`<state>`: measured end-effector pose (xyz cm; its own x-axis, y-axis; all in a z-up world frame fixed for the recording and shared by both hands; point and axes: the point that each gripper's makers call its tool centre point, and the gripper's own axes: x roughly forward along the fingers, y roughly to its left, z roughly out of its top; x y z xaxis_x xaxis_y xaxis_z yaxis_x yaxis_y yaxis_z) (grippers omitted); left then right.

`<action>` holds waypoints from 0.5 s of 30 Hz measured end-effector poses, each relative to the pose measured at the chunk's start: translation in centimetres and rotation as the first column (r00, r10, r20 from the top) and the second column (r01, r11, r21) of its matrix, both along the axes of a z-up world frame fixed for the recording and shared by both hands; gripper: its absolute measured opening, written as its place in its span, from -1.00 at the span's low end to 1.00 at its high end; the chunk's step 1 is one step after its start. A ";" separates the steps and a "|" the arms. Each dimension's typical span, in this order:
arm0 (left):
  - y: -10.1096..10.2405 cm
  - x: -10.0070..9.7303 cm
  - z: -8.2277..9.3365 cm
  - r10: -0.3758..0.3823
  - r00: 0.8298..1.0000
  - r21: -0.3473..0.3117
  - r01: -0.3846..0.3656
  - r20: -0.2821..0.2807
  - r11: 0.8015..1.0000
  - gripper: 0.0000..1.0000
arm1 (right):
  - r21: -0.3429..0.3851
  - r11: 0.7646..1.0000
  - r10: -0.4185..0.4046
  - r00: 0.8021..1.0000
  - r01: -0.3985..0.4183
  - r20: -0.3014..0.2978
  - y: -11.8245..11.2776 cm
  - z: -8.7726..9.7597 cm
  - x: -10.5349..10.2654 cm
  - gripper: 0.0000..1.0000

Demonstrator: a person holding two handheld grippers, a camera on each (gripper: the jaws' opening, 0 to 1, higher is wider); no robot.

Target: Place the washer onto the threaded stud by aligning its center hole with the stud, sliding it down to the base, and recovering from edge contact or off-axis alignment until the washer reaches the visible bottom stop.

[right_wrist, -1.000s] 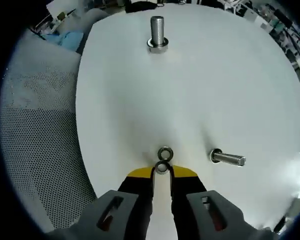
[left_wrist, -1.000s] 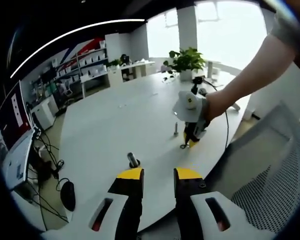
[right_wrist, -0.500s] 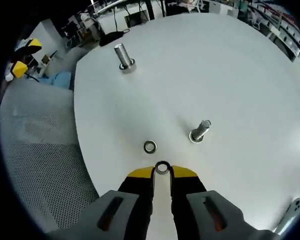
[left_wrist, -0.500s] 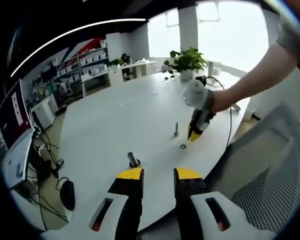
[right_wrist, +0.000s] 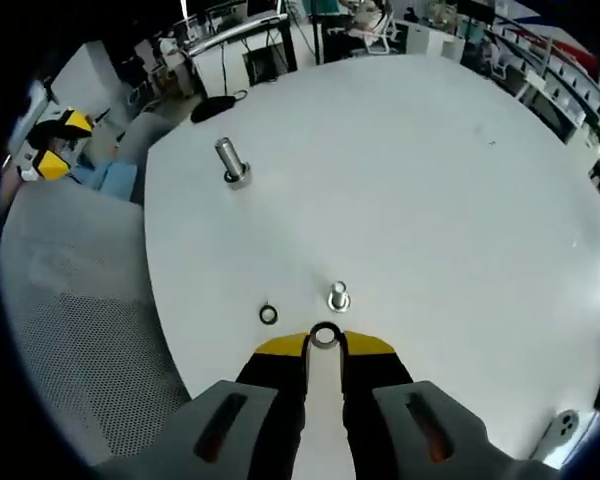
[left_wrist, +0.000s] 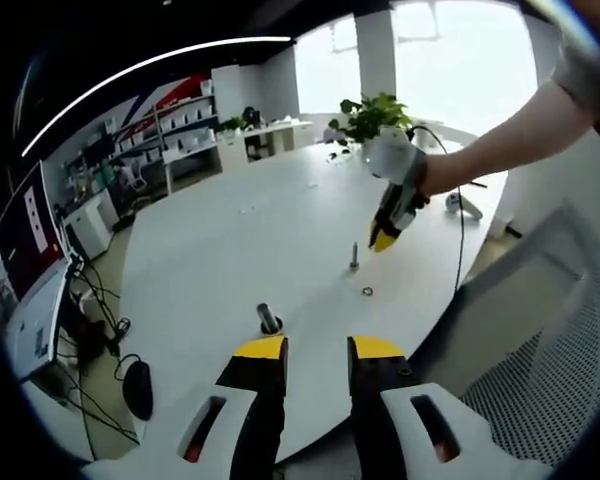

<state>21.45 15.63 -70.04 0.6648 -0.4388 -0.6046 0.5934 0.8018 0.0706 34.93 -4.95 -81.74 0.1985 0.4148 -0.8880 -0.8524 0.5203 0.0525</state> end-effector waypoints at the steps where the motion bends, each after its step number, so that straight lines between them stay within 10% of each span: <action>1: 0.0 0.0 0.0 0.000 1.000 0.001 0.000 0.000 1.000 -0.57 | 0.001 1.000 0.001 1.000 -0.001 0.004 0.1 0.2 0.2 -0.73; 15: 0.2 0.1 -0.1 0.010 1.000 0.002 -0.010 -0.004 1.000 -0.57 | -0.026 0.997 0.076 0.995 -0.075 0.057 1.7 0.8 1.4 -0.73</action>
